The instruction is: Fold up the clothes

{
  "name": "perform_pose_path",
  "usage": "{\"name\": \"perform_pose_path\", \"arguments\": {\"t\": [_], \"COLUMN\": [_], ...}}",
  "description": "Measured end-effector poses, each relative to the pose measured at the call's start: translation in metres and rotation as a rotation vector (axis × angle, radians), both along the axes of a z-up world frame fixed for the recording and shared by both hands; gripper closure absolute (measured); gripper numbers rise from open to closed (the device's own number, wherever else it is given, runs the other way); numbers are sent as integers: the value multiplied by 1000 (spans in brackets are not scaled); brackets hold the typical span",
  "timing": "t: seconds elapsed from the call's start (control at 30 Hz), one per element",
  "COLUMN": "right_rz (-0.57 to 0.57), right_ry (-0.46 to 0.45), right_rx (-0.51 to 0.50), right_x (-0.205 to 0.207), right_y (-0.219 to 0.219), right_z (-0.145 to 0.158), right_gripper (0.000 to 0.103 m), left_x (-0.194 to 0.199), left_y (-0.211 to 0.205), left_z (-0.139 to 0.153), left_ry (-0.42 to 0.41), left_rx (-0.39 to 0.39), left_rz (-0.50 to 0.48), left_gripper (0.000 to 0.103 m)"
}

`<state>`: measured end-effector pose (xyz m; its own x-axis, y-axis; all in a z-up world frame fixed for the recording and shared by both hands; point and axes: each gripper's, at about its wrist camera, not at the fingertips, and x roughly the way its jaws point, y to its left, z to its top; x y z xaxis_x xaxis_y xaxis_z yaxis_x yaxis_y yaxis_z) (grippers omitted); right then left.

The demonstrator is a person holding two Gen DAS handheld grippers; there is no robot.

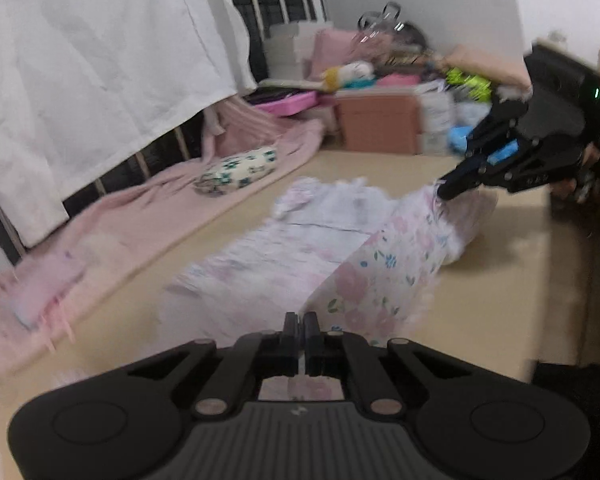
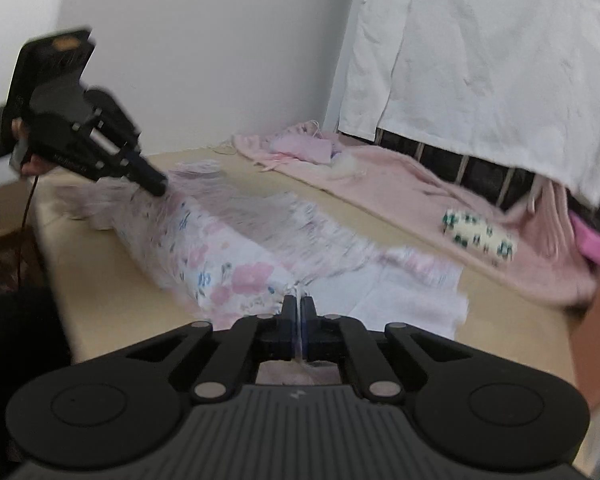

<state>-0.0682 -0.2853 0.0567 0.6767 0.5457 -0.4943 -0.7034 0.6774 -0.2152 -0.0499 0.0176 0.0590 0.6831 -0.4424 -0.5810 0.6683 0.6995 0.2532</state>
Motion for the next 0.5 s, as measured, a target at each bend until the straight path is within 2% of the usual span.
{"name": "perform_pose_path", "arguments": {"t": [0.07, 0.1, 0.13, 0.2, 0.23, 0.27, 0.3, 0.33, 0.4, 0.5], "right_rz": [-31, -52, -85, -127, -145, -159, -171, -168, -133, -39], "right_ry": [3, 5, 10, 30, 16, -8, -27, -19, 29, 128], "right_rx": [-61, -99, -135, -184, -181, -157, -120, -77, 3, 101], "right_x": [37, 53, 67, 81, 81, 78, 71, 64, 50, 35], "right_y": [19, 28, 36, 40, 35, 26, 15, 3, -14, -21], "right_z": [-6, -11, -16, -20, -16, -11, -4, 2, 6, -6], "right_gripper": [101, 100, 94, 93, 85, 72, 70, 70, 70, 70], "left_x": [33, 49, 59, 58, 56, 47, 37, 26, 2, -4], "left_y": [-1, -1, -1, 10, 16, 25, 33, 40, 47, 34], "left_z": [-11, -19, -24, -22, -19, -12, -5, 2, 8, -8], "left_ry": [38, 80, 106, 99, 92, 84, 81, 82, 85, 136], "left_rx": [25, 43, 71, 83, 85, 56, 19, -17, -96, -109], "left_rz": [46, 69, 93, 153, 184, 209, 220, 227, 200, 163], "left_gripper": [100, 94, 93, 93, 93, 93, 84, 73, 64, 64]}}
